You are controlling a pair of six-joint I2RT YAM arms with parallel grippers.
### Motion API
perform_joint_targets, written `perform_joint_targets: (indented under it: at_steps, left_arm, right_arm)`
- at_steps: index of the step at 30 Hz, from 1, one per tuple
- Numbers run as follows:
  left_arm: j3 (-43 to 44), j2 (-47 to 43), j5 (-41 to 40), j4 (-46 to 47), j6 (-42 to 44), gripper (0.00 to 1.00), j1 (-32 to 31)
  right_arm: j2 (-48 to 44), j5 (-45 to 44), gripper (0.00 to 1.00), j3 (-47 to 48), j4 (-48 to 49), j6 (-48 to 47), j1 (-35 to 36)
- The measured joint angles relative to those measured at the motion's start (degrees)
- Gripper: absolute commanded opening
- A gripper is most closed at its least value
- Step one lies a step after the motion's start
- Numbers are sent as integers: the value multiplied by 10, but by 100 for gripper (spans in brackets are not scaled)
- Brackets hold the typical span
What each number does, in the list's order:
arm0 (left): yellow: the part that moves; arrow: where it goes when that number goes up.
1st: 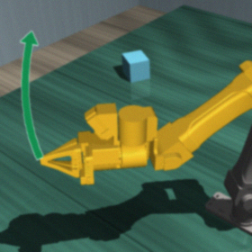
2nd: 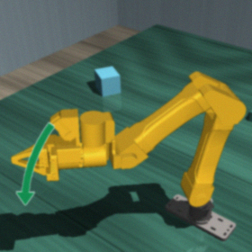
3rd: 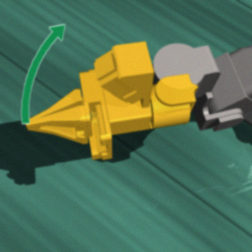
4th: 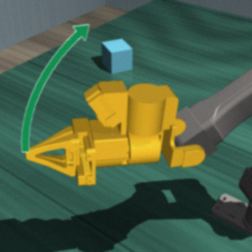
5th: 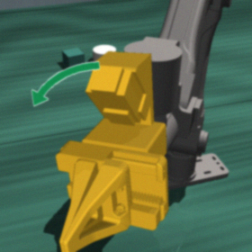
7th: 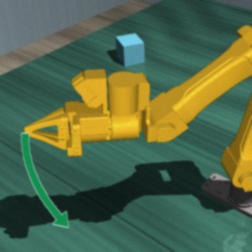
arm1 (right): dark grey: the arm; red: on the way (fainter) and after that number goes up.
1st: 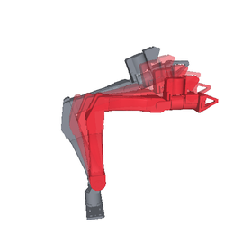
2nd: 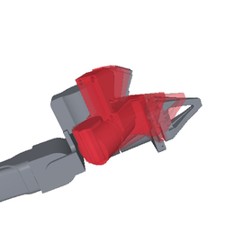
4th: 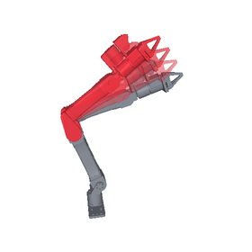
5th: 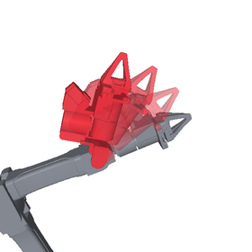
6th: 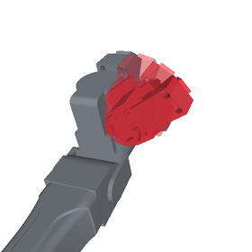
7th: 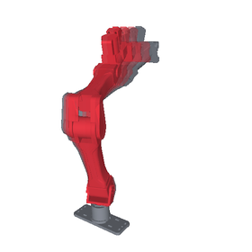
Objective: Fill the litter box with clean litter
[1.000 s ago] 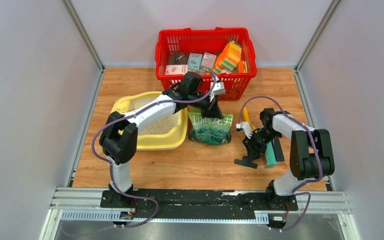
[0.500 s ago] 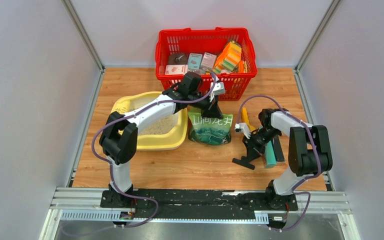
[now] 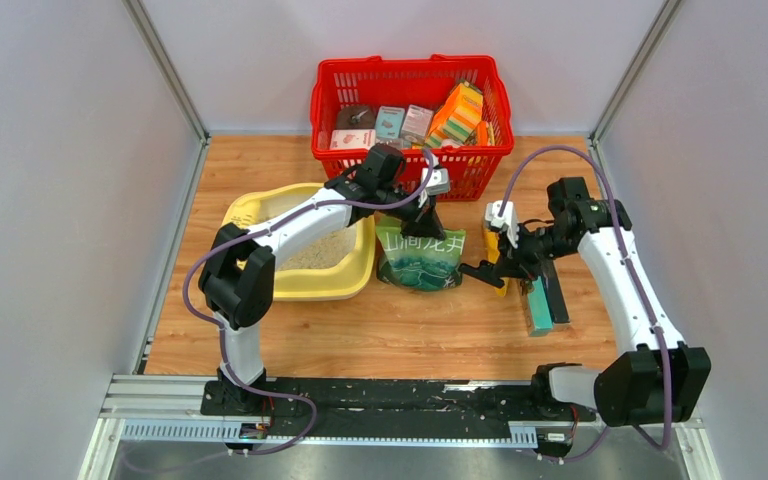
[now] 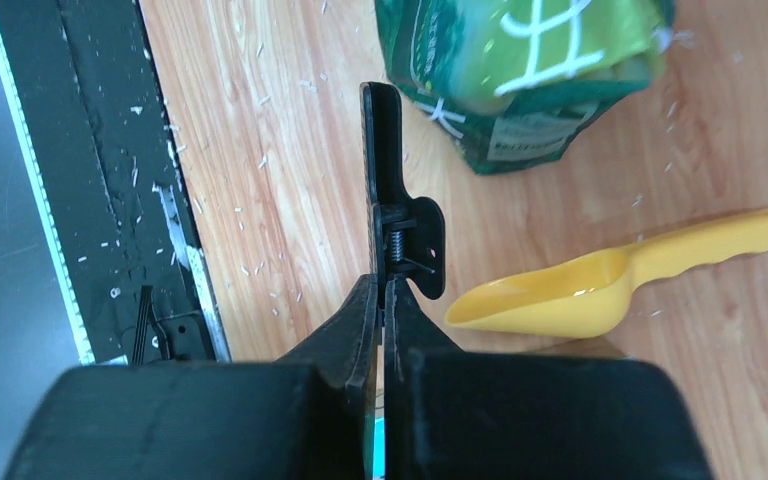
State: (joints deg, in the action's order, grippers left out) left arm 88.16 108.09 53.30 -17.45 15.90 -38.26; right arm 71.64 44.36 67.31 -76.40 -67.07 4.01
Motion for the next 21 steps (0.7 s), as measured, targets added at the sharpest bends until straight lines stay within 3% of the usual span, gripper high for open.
perform_joint_targets:
  at_steps: [7,14,21]
  left_arm:
    - [4,0,10,-18,36,1,0]
    - [4,0,17,-28,44,27,0]
    - [4,0,22,-42,43,35,1]
  right_arm:
    - [27,17,0,54,9,59,2]
    - [74,10,0,79,58,120,6]
    - [80,-19,0,81,125,196,56]
